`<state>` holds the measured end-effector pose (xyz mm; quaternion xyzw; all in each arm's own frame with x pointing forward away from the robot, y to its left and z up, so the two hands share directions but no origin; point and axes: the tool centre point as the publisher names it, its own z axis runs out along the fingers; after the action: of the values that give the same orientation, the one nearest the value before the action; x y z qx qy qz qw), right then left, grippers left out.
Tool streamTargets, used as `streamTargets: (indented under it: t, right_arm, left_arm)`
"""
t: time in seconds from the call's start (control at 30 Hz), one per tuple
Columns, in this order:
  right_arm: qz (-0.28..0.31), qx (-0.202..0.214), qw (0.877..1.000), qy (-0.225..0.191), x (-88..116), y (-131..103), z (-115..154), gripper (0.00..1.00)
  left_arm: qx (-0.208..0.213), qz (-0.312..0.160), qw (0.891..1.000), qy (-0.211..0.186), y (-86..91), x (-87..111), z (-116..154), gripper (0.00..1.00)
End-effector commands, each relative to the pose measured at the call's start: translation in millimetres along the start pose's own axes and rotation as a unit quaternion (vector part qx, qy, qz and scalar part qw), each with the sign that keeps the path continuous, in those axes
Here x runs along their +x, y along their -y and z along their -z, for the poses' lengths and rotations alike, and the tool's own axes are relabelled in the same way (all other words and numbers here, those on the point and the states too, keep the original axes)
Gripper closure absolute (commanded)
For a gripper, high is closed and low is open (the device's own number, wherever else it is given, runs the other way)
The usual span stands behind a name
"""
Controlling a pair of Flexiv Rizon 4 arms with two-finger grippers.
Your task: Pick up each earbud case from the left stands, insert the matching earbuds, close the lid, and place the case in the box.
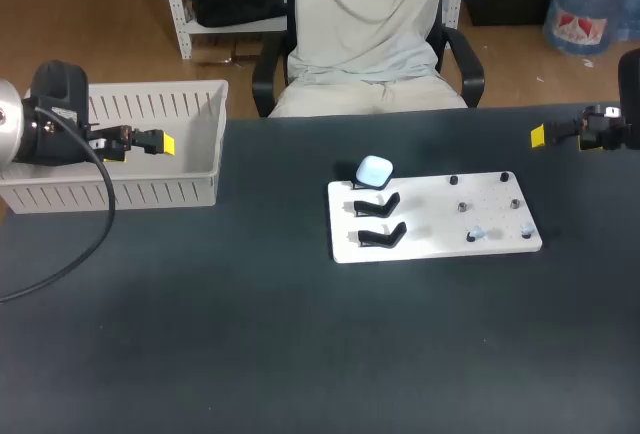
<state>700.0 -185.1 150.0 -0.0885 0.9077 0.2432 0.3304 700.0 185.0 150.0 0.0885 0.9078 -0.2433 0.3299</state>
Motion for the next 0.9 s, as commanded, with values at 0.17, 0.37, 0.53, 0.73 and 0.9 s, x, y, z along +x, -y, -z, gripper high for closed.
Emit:
streamTargets:
  t: [0.17,0.37,0.53,0.73,0.9]
  right_arm:
    - [0.0,0.0,1.0,0.0,0.0,0.0,0.0,0.0]
    - [0.0,0.0,1.0,0.0,0.0,0.0,0.0,0.0]
    - [0.0,0.0,1.0,0.0,0.0,0.0,0.0,0.0]
    - [0.0,0.0,1.0,0.0,0.0,0.0,0.0,0.0]
    - [0.0,0.0,1.0,0.0,0.0,0.0,0.0,0.0]
  left_arm:
    - [0.0,0.0,1.0,0.0,0.0,0.0,0.0,0.0]
    - [0.0,0.0,1.0,0.0,0.0,0.0,0.0,0.0]
    - [0.0,0.0,1.0,0.0,0.0,0.0,0.0,0.0]
    - [-0.001,0.0,1.0,0.0,-0.8,-0.1,-0.4,0.0]
    - [0.0,-0.008,1.0,0.0,-1.4,-3.2,-1.7,0.0]
